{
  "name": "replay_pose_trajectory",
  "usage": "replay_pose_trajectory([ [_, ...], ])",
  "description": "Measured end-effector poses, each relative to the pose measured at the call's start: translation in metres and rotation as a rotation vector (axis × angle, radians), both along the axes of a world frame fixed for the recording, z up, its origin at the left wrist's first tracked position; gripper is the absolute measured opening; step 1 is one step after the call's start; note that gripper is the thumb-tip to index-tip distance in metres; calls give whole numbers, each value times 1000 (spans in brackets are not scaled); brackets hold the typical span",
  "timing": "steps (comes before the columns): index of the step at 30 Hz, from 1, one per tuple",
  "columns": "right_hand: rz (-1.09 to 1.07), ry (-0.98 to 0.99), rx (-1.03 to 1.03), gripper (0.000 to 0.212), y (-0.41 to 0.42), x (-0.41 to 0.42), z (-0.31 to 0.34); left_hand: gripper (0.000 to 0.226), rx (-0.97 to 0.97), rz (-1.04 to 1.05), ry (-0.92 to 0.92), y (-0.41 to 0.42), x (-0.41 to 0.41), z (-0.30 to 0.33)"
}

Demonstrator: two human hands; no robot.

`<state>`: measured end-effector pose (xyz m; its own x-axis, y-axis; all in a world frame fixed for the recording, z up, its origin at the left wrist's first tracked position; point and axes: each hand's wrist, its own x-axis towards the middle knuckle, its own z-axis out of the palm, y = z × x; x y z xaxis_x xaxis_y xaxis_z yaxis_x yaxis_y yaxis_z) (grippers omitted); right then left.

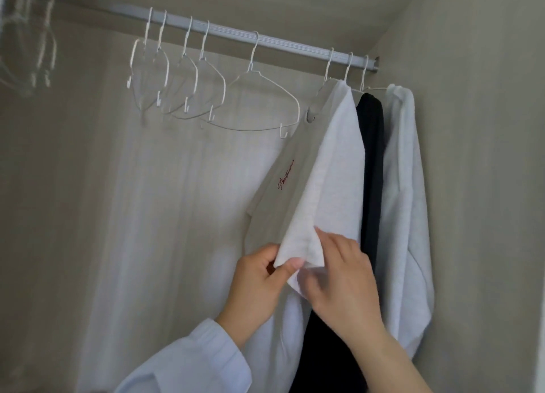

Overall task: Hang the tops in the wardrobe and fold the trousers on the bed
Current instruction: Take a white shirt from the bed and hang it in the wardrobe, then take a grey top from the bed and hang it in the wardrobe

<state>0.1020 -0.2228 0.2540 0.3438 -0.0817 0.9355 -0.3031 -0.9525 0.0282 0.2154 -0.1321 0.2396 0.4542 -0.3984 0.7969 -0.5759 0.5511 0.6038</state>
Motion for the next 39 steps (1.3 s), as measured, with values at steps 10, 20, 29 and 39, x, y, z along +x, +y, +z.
replay_pose_trajectory([
  [10, 147, -118, 175, 23, 17, -7, 6, 26, -31, -2, -269, 11, -26, 6],
  [20, 135, -730, -22, 27, 41, -91, 37, 45, -158, 627, -432, 27, -39, -3],
  [29, 127, -120, 286, 28, 16, -88, 11, 36, 433, 689, -564, 18, -81, -14],
  [39, 877, 415, 379, 12, 142, -95, -71, 24, 942, 1396, -50, 199, -193, -89],
])
